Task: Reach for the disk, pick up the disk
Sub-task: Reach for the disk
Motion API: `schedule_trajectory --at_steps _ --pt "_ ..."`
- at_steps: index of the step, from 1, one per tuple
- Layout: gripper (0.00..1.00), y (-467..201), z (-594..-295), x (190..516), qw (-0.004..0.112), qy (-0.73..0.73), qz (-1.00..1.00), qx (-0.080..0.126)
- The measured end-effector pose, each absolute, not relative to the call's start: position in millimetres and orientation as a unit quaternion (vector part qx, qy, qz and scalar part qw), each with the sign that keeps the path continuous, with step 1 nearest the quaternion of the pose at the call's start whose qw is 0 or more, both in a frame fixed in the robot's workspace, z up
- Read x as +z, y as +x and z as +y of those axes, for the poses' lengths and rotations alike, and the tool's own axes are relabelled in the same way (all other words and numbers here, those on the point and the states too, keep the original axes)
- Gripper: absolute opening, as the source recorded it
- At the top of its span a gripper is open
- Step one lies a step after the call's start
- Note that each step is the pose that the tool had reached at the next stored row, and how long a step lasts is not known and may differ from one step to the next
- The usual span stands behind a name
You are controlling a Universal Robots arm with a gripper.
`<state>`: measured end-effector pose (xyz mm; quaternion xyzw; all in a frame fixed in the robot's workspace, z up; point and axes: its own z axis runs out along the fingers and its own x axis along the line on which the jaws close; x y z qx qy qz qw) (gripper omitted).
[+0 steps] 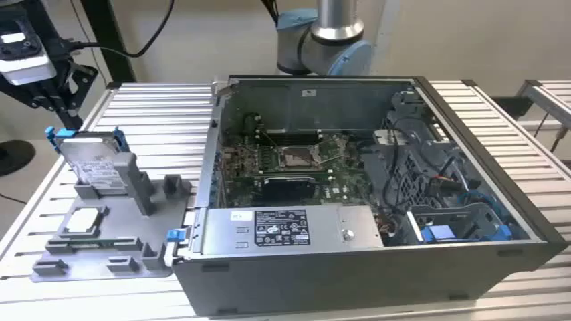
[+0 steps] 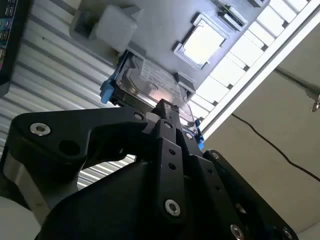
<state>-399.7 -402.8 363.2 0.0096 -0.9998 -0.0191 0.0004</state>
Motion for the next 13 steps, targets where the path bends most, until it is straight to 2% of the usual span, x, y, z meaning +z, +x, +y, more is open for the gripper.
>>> schedule_trajectory --at_steps 13 --pt "0.00 -399.7 -402.8 363.2 0.000 0.010 -1.000 -0.019"
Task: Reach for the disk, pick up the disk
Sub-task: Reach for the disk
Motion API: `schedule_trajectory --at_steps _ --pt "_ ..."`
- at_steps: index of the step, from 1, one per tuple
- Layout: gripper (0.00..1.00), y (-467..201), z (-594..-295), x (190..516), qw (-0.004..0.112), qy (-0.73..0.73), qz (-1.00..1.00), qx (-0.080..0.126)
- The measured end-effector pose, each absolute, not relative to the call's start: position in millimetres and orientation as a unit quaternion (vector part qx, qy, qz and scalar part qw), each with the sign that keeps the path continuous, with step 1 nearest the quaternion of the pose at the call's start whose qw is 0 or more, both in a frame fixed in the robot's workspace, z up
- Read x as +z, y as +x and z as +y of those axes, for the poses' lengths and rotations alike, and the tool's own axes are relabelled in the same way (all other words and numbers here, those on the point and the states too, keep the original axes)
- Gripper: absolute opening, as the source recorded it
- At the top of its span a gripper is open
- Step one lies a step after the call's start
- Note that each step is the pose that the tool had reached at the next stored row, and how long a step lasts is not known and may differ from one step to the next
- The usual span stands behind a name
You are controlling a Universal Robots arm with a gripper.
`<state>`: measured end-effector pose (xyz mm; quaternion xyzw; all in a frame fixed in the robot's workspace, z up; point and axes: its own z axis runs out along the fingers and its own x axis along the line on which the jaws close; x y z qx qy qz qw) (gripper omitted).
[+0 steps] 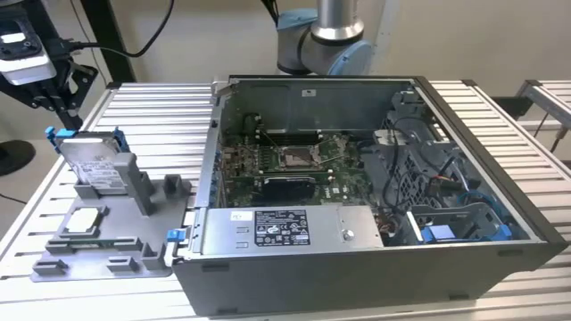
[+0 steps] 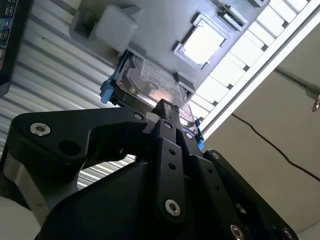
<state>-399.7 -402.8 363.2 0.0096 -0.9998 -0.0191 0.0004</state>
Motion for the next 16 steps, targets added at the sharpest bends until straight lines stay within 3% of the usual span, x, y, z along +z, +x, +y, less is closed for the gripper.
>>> schedule_trajectory --at_steps 16 --pt "0.00 -435 -380 361 0.000 0.010 -1.000 -0.019"
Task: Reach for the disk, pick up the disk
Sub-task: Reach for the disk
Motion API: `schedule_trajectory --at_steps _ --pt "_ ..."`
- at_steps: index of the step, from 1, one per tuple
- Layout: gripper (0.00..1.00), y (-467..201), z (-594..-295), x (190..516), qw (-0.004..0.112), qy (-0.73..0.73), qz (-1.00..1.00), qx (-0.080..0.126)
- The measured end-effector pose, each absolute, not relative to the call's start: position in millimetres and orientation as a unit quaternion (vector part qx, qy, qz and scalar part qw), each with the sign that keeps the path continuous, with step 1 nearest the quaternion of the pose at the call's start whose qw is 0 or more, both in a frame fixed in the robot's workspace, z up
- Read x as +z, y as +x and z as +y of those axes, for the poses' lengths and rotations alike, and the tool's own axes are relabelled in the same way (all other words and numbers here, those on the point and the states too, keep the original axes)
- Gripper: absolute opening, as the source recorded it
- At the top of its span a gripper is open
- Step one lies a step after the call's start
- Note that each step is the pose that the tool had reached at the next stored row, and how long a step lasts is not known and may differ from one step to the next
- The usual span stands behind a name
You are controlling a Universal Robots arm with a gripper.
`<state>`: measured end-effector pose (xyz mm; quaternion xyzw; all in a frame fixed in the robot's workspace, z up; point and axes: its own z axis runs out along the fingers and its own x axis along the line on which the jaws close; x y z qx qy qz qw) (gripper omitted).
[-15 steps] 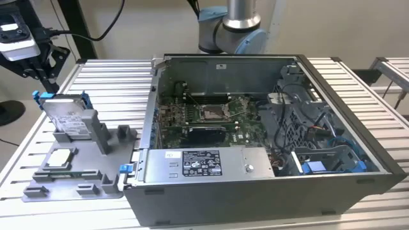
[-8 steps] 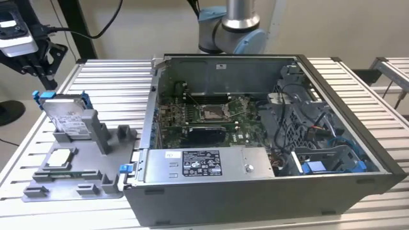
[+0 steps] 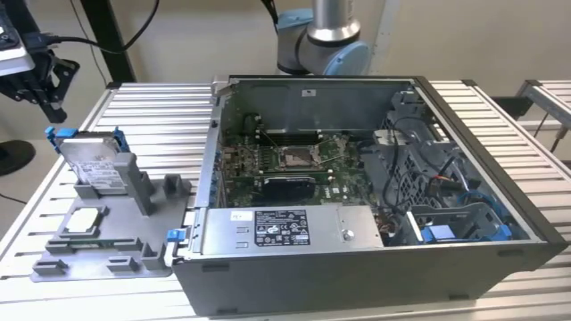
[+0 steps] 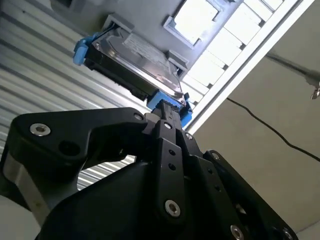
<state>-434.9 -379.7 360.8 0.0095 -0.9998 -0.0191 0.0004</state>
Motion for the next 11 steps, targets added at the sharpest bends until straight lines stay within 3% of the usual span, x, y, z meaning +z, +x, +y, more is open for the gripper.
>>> schedule_trajectory --at_steps 11 --pt "0.00 -436.8 -378.8 360.7 0.000 0.010 -1.000 -0.019"
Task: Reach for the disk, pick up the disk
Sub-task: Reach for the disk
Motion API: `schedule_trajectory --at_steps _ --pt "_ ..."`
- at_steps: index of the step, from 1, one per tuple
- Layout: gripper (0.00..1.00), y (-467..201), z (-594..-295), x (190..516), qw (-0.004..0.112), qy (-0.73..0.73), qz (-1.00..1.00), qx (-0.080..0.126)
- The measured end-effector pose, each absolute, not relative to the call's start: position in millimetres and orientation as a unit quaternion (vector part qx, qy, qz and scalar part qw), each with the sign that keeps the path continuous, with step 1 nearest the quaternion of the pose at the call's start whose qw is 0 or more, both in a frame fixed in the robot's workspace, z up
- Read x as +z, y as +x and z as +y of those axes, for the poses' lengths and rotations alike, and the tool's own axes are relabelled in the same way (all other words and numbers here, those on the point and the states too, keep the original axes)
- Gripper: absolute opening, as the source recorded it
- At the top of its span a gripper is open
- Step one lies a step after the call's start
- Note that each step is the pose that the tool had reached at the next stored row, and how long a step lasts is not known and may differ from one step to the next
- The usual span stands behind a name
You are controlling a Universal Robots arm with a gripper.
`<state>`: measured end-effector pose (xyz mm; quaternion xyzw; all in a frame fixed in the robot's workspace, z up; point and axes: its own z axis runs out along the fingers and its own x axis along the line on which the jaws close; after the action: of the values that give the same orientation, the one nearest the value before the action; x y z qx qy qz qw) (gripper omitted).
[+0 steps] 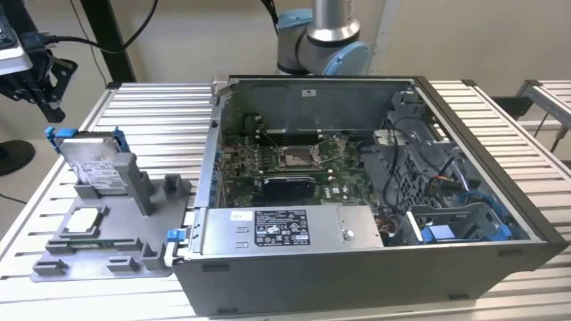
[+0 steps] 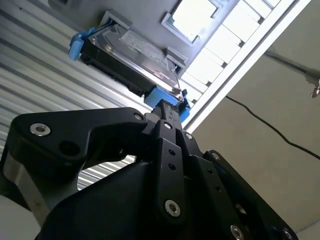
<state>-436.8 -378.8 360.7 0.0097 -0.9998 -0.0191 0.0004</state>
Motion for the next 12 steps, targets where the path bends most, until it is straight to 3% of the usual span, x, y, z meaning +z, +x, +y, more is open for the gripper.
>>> schedule_trajectory --at_steps 12 --pt "0.00 -437.0 -378.7 360.7 0.002 0.079 -0.997 -0.019"
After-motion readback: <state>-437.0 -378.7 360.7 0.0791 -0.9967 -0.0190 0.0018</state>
